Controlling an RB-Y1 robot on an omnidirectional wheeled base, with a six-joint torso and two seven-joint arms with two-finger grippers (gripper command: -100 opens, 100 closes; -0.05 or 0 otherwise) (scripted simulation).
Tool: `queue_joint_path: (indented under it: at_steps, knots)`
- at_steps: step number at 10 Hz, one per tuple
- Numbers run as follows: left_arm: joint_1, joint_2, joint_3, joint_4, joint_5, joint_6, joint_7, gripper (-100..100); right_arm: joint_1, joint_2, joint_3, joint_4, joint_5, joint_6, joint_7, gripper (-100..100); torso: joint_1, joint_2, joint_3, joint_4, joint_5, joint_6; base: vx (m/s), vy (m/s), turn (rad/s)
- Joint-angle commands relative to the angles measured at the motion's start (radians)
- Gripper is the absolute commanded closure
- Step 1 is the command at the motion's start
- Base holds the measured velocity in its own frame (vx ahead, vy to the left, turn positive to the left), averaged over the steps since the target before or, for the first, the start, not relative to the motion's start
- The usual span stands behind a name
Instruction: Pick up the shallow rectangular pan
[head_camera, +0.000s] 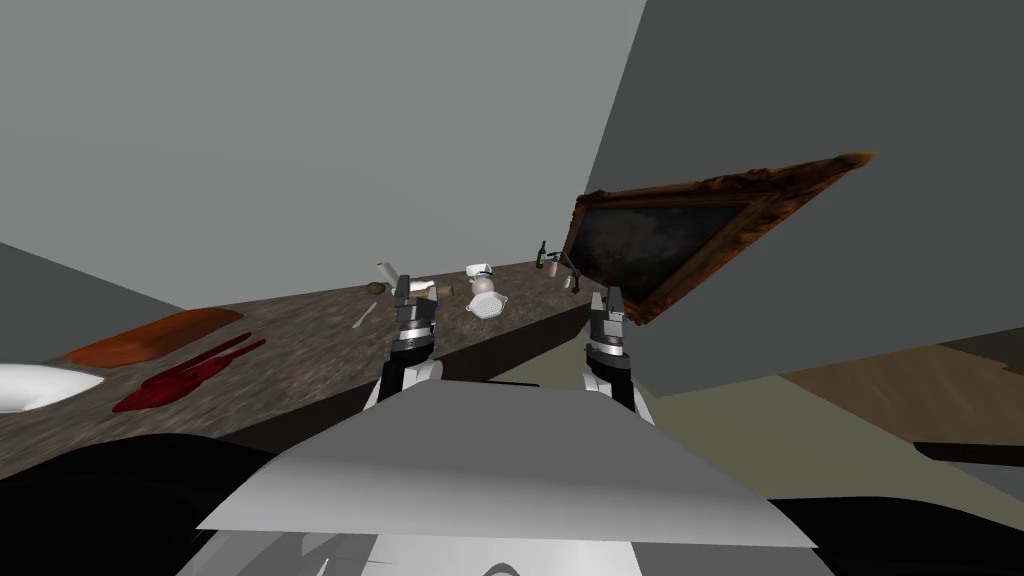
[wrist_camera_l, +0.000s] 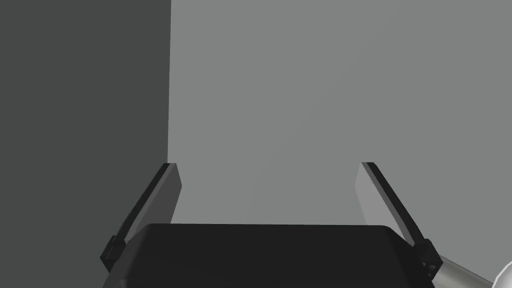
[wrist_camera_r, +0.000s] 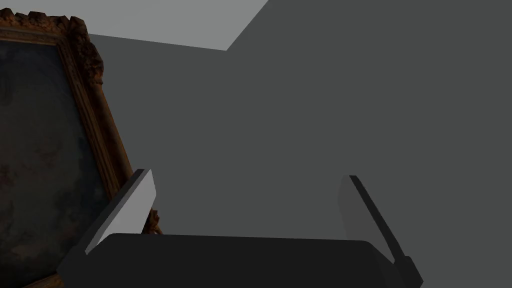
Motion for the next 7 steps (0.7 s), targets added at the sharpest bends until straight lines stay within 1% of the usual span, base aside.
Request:
queue_joint_path:
  at_steps: [1, 3, 5, 7]
  knots:
    - [-0.003, 0.037, 0.006, 0.002, 0.004, 0.009, 0.004, -100, 0.000, 0.000, 0.000, 0.000, 0.000, 0.000, 0.000, 0, 0.000, 0.000, 0.000, 0.000, 0.000, 0.000, -0.023, -0.027, -0.028]
    - [-0.009, 0.089, 0.021, 0.008, 0.015, 0.032, 0.013, -100, 0.000, 0.000, 0.000, 0.000, 0.000, 0.000, 0.000, 0, -0.003, 0.003, 0.002, 0.001, -0.001, 0.000, -0.059, -0.063, -0.038]
    - [-0.018, 0.136, 0.041, 0.016, 0.032, 0.066, 0.027, -100, 0.000, 0.000, 0.000, 0.000, 0.000, 0.000, 0.000, 0, -0.005, 0.003, 0.002, 0.001, -0.001, 0.000, -0.046, -0.079, -0.059]
    - [-0.028, 0.176, 0.067, 0.026, 0.053, 0.113, 0.046, -100, 0.000, 0.000, 0.000, 0.000, 0.000, 0.000, 0.000, 0, -0.007, 0.004, 0.002, 0.001, -0.002, 0.000, -0.056, -0.115, -0.074]
